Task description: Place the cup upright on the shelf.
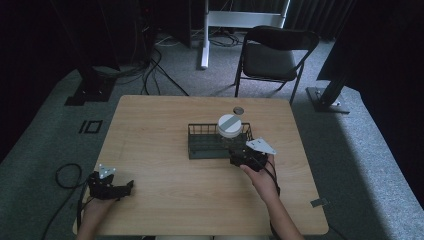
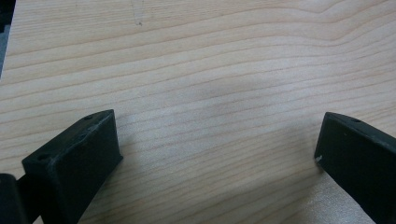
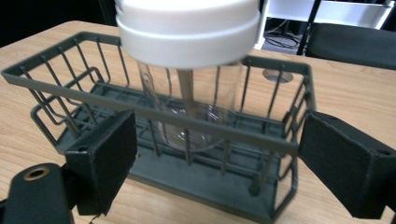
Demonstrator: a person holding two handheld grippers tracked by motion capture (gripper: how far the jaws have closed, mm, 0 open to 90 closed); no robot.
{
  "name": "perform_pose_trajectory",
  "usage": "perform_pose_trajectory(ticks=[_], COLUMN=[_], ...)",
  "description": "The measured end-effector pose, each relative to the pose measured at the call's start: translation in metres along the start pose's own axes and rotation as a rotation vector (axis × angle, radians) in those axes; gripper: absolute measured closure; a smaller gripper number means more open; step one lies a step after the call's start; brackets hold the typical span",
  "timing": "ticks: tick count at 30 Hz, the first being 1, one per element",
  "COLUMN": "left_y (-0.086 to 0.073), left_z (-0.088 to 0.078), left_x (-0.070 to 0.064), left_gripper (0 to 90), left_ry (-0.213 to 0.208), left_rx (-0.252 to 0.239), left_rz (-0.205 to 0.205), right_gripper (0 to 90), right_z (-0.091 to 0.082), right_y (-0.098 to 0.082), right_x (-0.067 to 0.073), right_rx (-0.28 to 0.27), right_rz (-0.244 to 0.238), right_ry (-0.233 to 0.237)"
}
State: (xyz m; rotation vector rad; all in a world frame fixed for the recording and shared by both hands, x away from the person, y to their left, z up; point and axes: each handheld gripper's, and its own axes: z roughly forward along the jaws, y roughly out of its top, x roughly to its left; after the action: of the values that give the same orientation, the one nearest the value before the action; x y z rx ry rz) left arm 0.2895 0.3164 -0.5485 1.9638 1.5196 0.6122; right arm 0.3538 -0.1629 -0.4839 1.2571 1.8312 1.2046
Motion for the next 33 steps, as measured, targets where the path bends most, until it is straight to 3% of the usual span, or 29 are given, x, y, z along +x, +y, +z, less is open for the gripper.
perform_pose_trajectory(ticks=[33], left_y=[0.0], left_z=[0.0], left_x=[0.0], left_gripper=[0.2], left_ry=[0.0], left_rx=[0.0], left_rz=[0.0], right_gripper=[11.5], right_z=[-0.008], right_y=[-0.056], right_x=[-0.037], right_rx=[0.106], right_rz=[0.052], right_ry=[-0.054])
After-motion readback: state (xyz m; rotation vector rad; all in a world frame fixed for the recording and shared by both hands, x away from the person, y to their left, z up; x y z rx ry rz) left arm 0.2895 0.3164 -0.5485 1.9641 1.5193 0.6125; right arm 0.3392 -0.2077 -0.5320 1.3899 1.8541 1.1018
